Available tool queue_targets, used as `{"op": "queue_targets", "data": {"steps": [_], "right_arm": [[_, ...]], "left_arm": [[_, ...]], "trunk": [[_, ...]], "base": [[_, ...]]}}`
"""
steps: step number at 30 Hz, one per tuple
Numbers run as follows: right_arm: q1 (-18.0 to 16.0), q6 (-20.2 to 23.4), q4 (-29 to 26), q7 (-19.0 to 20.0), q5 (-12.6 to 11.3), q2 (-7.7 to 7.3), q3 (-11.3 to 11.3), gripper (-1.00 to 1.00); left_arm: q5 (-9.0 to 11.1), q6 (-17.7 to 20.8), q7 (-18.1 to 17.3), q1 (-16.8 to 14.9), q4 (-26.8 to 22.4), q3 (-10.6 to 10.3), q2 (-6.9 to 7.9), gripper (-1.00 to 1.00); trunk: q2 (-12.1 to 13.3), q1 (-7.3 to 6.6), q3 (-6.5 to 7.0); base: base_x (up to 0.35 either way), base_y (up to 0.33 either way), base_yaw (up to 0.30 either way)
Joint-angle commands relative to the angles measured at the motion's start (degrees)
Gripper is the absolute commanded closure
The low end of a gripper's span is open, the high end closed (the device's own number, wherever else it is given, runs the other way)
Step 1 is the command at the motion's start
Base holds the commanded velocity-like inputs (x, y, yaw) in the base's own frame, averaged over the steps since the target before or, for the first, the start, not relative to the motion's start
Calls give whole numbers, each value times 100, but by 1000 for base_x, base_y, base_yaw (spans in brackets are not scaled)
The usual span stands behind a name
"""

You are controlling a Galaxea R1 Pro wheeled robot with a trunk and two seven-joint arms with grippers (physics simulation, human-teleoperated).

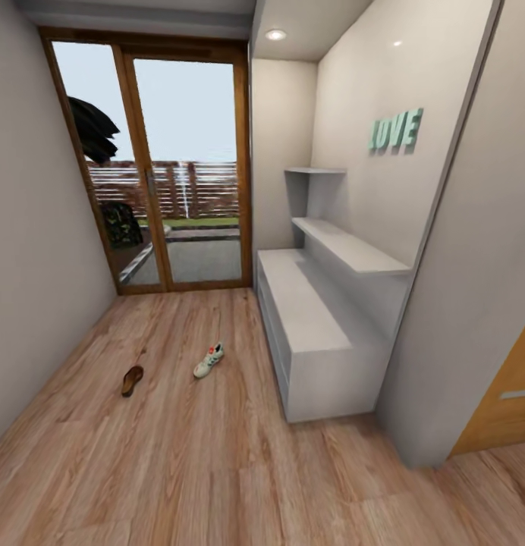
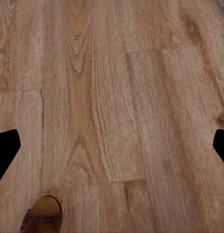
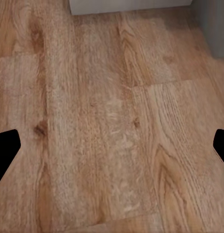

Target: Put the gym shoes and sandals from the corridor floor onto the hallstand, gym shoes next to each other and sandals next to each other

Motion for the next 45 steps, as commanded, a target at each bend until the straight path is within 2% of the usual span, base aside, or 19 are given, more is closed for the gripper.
{"op": "queue_targets", "data": {"steps": [1, 10, 29, 45], "right_arm": [[-2, -20, 5, 4, -16, 0, -2, -100], [-1, -21, 5, 0, -14, 0, -2, -100], [-3, -19, 5, 1, -9, 0, 6, -100], [-2, -19, 11, 5, -7, 0, 7, -100]], "left_arm": [[7, -17, -9, -3, 2, 14, -1, -100], [8, -17, -9, -2, -3, 12, 0, -100], [8, -17, -1, -4, -5, 10, 0, -100], [8, -17, 0, 6, -5, 7, 0, -100]], "trunk": [[-2, 2, -6], [-2, 2, -6], [-2, 2, -6], [-2, 2, -6]], "base": [[281, -160, 0], [280, -166, 69], [277, -144, 263], [55, -14, 277]]}}
